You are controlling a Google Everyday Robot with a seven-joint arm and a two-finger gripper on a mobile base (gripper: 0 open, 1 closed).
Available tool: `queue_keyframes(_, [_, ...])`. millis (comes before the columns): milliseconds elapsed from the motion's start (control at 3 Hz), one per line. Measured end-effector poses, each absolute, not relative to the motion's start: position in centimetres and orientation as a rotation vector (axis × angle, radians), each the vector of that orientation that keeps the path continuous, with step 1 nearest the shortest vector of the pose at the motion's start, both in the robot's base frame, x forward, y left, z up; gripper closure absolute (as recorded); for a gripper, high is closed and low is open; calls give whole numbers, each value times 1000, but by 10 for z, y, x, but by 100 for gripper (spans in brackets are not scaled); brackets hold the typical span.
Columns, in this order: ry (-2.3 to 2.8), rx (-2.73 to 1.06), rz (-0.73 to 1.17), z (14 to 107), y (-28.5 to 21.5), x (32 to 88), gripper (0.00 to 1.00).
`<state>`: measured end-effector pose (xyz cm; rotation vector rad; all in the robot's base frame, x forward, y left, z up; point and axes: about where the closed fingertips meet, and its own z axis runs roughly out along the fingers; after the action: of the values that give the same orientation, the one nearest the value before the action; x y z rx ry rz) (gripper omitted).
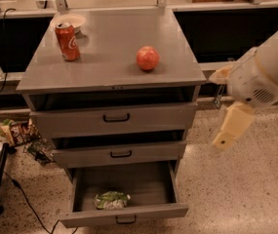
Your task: Pick green jalapeno chip bag from bottom drawer and place on counter
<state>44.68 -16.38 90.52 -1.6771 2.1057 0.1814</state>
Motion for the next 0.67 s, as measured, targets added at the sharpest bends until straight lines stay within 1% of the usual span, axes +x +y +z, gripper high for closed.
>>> queue_keyframes(333, [2004,-1639,383,838,-119,451,0])
queue_keyframes(667, [1966,-1598,433,792,-82,471,0])
